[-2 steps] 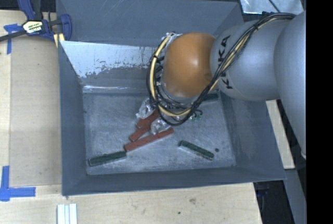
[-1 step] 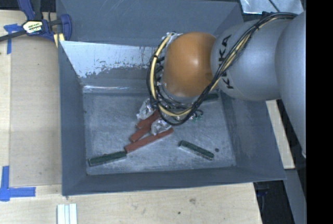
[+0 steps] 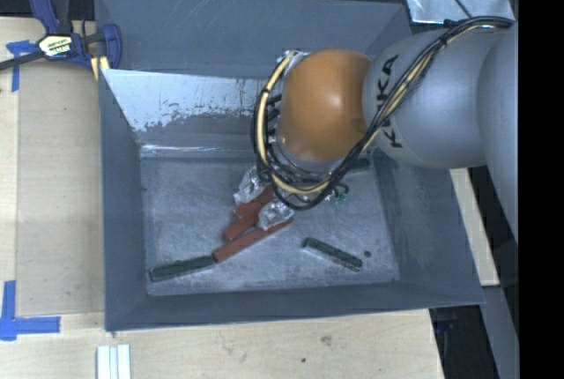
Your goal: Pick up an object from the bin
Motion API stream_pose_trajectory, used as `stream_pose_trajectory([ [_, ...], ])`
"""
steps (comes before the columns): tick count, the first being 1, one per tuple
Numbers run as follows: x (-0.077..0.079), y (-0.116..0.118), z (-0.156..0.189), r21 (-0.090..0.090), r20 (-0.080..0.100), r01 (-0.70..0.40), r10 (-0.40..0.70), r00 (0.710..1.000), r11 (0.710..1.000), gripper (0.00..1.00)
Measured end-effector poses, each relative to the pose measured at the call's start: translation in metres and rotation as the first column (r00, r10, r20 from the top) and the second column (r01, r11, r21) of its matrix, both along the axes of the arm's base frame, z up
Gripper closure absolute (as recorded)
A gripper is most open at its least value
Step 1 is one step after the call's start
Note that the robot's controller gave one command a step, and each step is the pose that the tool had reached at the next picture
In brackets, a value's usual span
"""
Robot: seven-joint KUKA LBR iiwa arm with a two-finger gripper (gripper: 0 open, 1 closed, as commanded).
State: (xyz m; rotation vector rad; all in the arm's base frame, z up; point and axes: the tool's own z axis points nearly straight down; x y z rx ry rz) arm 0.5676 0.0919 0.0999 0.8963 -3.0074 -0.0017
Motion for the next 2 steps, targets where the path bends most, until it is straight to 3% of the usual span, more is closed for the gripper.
stream_pose_trajectory([
  [2, 0.002, 0.000, 0.041, 0.001, 0.005, 0.001, -0.001, 1.000, 1.000, 1.00],
])
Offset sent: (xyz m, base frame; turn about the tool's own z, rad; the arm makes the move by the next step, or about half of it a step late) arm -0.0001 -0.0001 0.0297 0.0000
